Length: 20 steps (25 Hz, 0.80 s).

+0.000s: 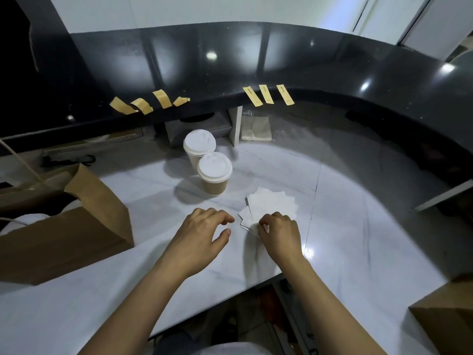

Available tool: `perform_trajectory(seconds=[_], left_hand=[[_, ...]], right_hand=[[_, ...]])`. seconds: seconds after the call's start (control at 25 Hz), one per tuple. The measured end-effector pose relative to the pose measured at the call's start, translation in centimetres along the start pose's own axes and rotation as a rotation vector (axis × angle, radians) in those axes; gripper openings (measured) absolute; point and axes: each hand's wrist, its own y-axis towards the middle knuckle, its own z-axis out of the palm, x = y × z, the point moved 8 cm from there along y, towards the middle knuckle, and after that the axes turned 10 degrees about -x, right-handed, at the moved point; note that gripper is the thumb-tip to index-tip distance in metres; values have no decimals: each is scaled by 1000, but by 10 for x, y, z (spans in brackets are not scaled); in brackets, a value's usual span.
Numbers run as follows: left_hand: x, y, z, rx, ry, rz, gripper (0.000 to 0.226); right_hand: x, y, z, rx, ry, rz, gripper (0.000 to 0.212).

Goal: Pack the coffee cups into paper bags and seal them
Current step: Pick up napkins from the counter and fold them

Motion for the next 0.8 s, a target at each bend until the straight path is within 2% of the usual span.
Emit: perform_trajectory(seconds=[0.16,0.32,0.48,0.68,0.8], left_hand=[[-1,5,3,2,-10,2,26],[-1,10,9,8,-23,-18,24],[4,14,21,28,-188,-152,21],[12,19,41,-17,-626,-492,26],[30,16,45,-74,-707,-635,36]], right_hand=[[-3,3,-9,-24,66,21,22],[-8,2,-32,-209,284,100,16],[2,-2,-56,-319,463,106,11],[47,-17,-70,-218,657,-149,6],[67,-27,-61,-91,651,-273,12]])
